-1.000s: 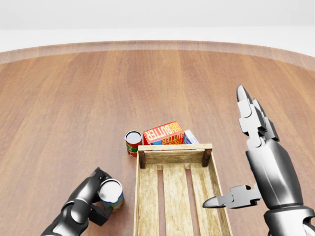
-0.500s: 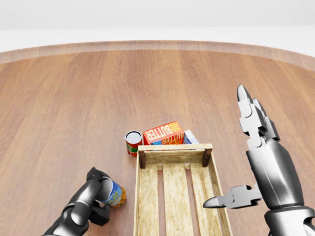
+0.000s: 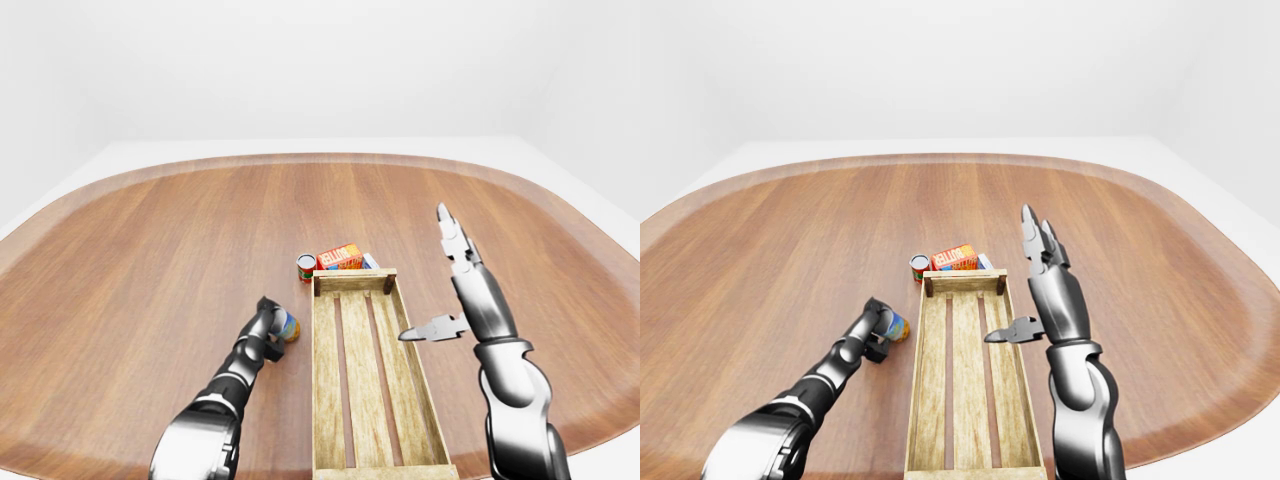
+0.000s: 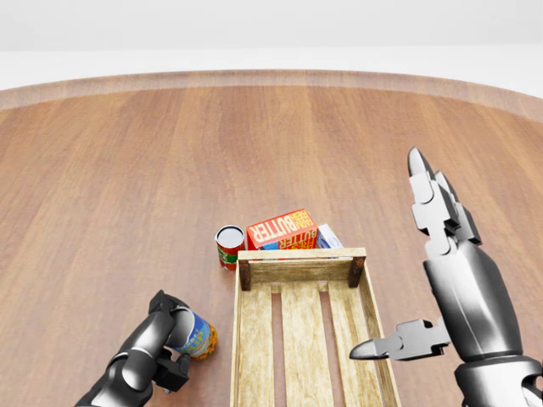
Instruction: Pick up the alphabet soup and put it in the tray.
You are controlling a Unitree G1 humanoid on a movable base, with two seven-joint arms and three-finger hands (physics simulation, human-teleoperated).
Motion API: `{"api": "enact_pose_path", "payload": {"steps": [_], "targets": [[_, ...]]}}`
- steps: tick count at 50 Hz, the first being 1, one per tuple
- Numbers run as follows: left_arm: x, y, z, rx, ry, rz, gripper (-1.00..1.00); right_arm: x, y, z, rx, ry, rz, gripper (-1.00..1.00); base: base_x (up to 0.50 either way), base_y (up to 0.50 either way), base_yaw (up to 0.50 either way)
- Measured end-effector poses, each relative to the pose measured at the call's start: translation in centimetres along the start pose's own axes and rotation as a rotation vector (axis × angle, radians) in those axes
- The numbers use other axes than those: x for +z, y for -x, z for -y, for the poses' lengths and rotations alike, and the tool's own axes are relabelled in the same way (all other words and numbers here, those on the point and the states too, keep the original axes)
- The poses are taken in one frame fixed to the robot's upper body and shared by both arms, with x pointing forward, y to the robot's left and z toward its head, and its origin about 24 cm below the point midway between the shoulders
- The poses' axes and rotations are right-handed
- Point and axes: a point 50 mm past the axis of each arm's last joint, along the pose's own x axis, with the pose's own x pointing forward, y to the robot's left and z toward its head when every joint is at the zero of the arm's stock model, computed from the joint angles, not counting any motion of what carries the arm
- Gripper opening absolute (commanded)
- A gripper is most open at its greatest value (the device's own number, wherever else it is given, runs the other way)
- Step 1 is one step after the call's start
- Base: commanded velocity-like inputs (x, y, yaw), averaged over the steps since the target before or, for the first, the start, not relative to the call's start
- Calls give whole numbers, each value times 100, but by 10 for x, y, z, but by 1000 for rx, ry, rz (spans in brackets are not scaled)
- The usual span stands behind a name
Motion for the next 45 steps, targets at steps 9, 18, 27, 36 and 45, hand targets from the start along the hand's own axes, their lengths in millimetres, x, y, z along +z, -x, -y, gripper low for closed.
{"api": "enact_pose_path", "payload": {"steps": [9, 18, 27, 36, 45], "targets": [[0, 0, -1, 2, 1, -1, -84, 0, 0, -1, 1, -1, -2, 100, 0, 0, 0], [-1, 0, -4, 15, 2, -1, -84, 0, 0, -1, 1, -1, -1, 100, 0, 0, 0], [-1, 0, -7, 28, 4, 0, -84, 0, 0, -1, 1, -1, -1, 100, 0, 0, 0], [0, -1, -11, 45, 12, 6, -84, 0, 0, -2, 3, -2, -1, 100, 0, 0, 0], [3, -2, -17, 66, 29, 14, -81, 0, 0, -3, 6, -4, -2, 100, 0, 0, 0]]}}
